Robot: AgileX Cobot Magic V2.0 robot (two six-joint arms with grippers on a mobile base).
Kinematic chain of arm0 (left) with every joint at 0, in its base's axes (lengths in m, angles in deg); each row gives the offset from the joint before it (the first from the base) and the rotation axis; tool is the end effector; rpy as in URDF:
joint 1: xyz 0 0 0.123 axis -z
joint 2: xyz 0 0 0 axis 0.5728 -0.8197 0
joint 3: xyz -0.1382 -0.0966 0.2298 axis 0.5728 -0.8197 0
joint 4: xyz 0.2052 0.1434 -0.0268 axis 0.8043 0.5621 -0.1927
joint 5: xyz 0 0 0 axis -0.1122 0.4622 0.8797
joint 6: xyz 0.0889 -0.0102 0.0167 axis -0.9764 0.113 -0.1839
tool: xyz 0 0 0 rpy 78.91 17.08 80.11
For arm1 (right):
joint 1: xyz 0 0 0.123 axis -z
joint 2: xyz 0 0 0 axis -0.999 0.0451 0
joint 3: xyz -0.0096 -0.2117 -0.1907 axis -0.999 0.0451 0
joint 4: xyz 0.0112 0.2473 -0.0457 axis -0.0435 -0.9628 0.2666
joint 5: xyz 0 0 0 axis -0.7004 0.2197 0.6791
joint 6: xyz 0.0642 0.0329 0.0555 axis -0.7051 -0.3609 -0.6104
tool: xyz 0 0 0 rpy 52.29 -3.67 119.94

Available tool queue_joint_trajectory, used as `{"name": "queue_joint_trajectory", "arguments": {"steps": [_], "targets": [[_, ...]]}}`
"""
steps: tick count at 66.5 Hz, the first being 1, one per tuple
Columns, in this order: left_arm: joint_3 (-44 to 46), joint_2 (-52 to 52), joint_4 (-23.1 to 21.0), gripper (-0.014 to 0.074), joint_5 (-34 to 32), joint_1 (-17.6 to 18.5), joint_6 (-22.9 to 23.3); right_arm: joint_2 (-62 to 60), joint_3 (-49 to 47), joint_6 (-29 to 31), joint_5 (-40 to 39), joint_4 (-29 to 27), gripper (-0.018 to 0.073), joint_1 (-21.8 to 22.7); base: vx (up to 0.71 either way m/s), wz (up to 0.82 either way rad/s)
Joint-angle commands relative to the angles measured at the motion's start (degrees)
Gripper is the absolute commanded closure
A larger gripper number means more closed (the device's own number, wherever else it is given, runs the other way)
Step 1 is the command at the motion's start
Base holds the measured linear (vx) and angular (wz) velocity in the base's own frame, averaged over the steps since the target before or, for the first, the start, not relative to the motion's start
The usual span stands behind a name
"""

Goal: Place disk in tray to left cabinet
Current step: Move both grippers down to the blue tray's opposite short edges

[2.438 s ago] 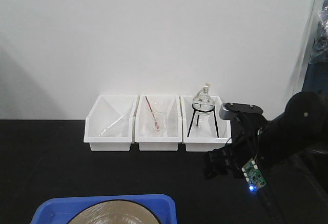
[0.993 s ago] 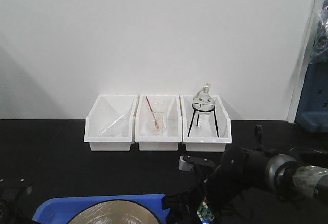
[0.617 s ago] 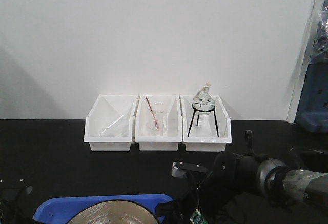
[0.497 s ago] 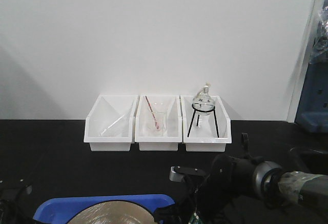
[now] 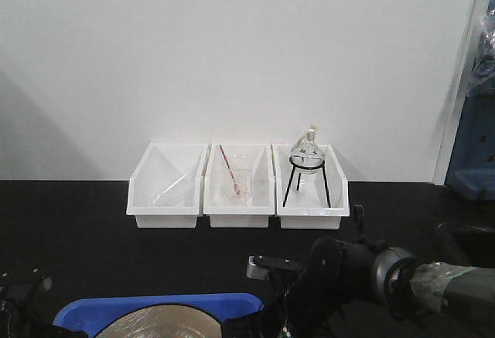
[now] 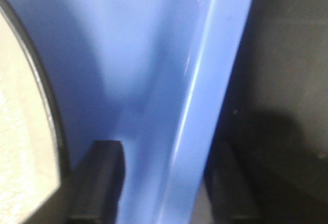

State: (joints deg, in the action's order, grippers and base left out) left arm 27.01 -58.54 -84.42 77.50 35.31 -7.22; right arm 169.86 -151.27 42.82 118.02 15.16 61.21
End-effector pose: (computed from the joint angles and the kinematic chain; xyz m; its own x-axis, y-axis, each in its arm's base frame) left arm 0.3351 -0.0187 0.1479 -0.9515 -0.0224 -0.3067 0.0353 0.9828 -0.1813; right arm 0.3672 0.2133 0.1445 -0.9561 -0.1760 -0.2345 -0.2573 0.8871 0.3833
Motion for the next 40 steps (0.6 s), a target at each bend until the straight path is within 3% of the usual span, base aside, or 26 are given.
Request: {"name": "queue_joint_trajectory", "arguments": {"steps": [1, 18, 32, 40], "targets": [[1.07, 1.45, -5.50, 0.0216, 0.23, 0.04, -2.71, -3.01, -1.60, -1.51, -0.45, -1.37, 0.0276, -0.19, 0.00, 0.00], [1.07, 1.57, -14.21, 0.0423, 7.63, 0.04, -8.82, -3.01, -1.60, -8.01, -0.47, -2.24, 0.0575, 0.00, 0.00, 0.00], [1.07, 1.63, -22.68, 0.0603, 12.73, 0.04, -11.33, -3.12, -1.60, -8.51, -0.21, -2.24, 0.0571, 0.18, 0.00, 0.00], [1.07, 1.63, -26.93, 0.0604, 14.38, 0.04, -13.12, -3.74, -1.60, -8.72, 0.87, -2.54, 0.0569, 0.84, 0.00, 0.00]]}}
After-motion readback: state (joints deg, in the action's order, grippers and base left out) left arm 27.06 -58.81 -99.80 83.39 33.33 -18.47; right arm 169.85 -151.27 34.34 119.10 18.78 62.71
